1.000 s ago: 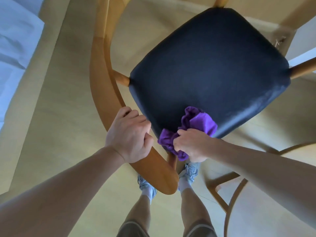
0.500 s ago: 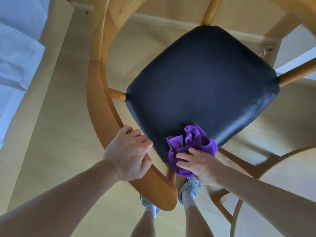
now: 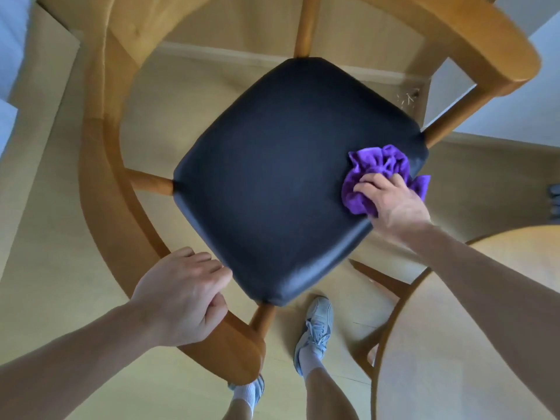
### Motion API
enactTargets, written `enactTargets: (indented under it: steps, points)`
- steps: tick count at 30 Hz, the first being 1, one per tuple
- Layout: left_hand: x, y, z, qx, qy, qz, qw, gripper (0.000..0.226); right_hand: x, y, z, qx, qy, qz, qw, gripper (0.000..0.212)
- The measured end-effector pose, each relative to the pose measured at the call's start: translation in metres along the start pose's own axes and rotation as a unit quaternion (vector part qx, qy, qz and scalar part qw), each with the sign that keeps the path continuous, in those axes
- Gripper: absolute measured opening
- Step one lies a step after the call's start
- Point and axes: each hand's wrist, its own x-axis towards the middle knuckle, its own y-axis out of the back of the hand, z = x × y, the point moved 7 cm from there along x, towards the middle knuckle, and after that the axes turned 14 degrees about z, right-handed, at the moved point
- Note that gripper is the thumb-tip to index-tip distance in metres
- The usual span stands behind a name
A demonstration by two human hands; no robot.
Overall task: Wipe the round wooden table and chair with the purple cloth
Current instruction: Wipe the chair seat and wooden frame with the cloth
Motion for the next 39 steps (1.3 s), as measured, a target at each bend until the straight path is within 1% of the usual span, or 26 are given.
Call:
enactTargets:
  steps: [2, 5, 7, 8, 10, 12, 14, 17, 18, 19, 20, 21, 23, 24, 25, 26, 27, 28, 29, 31, 32, 33, 35, 36, 37, 39]
  points:
    - [0.002, -0.008, 0.026, -0.021, 0.002, -0.015, 1.000, 0.018, 0.014, 0.012, 0.033, 0.054, -0.130, 0.054, 0.989, 0.060]
    - [0.003, -0.023, 0.072, -0.033, -0.021, -0.025, 0.999, 0.019, 0.027, 0.020, 0.068, 0.135, -0.309, 0.100, 0.936, 0.048]
    - [0.005, -0.026, 0.081, -0.028, -0.011, -0.022, 0.999, 0.020, 0.027, 0.020, 0.062, 0.146, -0.373, 0.103, 0.910, 0.040]
    - [0.006, -0.026, 0.080, -0.025, 0.000, -0.024, 0.999, 0.020, 0.022, 0.017, 0.049, 0.117, -0.379, 0.091, 0.913, 0.041]
    - [0.004, -0.026, 0.077, -0.025, 0.011, -0.037, 0.999, 0.021, 0.007, 0.010, 0.012, 0.044, -0.342, 0.069, 0.936, 0.048]
    - [0.002, -0.029, 0.077, -0.033, 0.014, -0.052, 0.998, 0.020, -0.016, 0.003, -0.030, 0.033, -0.278, 0.062, 0.958, 0.053]
    - [0.001, -0.029, 0.076, -0.045, 0.020, -0.055, 0.997, 0.020, -0.042, -0.013, -0.067, 0.071, -0.221, 0.022, 0.972, 0.051]
    - [0.002, -0.026, 0.074, -0.050, 0.023, -0.047, 0.997, 0.021, -0.065, -0.026, -0.101, 0.146, -0.104, -0.070, 0.981, 0.040]
    - [0.003, -0.025, 0.074, -0.050, 0.021, -0.042, 0.998, 0.021, -0.063, -0.023, -0.102, 0.169, -0.081, -0.093, 0.978, 0.035]
    - [0.003, -0.024, 0.076, -0.048, 0.017, -0.038, 0.998, 0.021, -0.057, -0.016, -0.096, 0.189, -0.084, -0.093, 0.974, 0.033]
    - [0.004, -0.024, 0.078, -0.045, 0.014, -0.037, 0.998, 0.020, -0.044, -0.007, -0.085, 0.209, -0.112, -0.063, 0.969, 0.033]
    - [0.003, -0.024, 0.079, -0.043, 0.011, -0.039, 0.998, 0.020, -0.028, 0.004, -0.069, 0.229, -0.163, -0.007, 0.960, 0.037]
    - [0.003, -0.027, 0.080, -0.041, 0.009, -0.047, 0.998, 0.020, 0.008, 0.029, -0.030, 0.265, -0.283, 0.135, 0.912, 0.044]
    - [0.002, -0.028, 0.079, -0.041, 0.011, -0.050, 0.998, 0.021, 0.026, 0.037, -0.016, 0.274, -0.328, 0.182, 0.885, 0.047]
    - [0.002, -0.028, 0.078, -0.039, 0.012, -0.052, 0.998, 0.021, 0.044, 0.040, -0.006, 0.281, -0.362, 0.203, 0.865, 0.051]
    - [0.002, -0.029, 0.077, -0.038, 0.013, -0.052, 0.998, 0.021, 0.060, 0.037, -0.001, 0.286, -0.393, 0.194, 0.853, 0.056]
    - [0.001, -0.030, 0.076, -0.037, 0.015, -0.050, 0.998, 0.022, 0.073, 0.029, -0.001, 0.284, -0.416, 0.158, 0.849, 0.060]
    - [0.001, -0.030, 0.075, -0.038, 0.020, -0.047, 0.998, 0.022, 0.081, 0.019, -0.008, 0.271, -0.422, 0.113, 0.858, 0.061]
    - [0.001, -0.030, 0.074, -0.038, 0.023, -0.045, 0.998, 0.023, 0.084, 0.011, -0.021, 0.242, -0.399, 0.069, 0.881, 0.059]
    - [-0.001, -0.030, 0.072, -0.036, 0.025, -0.049, 0.998, 0.023, 0.077, -0.002, -0.065, 0.171, -0.274, 0.007, 0.946, 0.053]
    - [-0.002, -0.030, 0.071, -0.038, 0.025, -0.051, 0.998, 0.023, 0.069, -0.009, -0.092, 0.153, -0.200, -0.022, 0.968, 0.054]
    - [-0.002, -0.030, 0.070, -0.040, 0.025, -0.052, 0.998, 0.023, 0.056, -0.017, -0.118, 0.149, -0.139, -0.056, 0.977, 0.057]
    - [0.000, -0.031, 0.071, -0.040, 0.021, -0.057, 0.997, 0.024, 0.025, -0.033, -0.155, 0.172, -0.067, -0.133, 0.974, 0.059]
    - [0.001, -0.031, 0.072, -0.038, 0.020, -0.060, 0.997, 0.024, 0.009, -0.039, -0.166, 0.199, -0.056, -0.173, 0.963, 0.056]
    - [0.002, -0.030, 0.072, -0.036, 0.019, -0.059, 0.997, 0.025, -0.005, -0.043, -0.171, 0.237, -0.069, -0.209, 0.946, 0.055]
    - [0.002, -0.029, 0.072, -0.041, 0.019, -0.049, 0.998, 0.025, -0.027, -0.040, -0.168, 0.328, -0.151, -0.248, 0.899, 0.055]
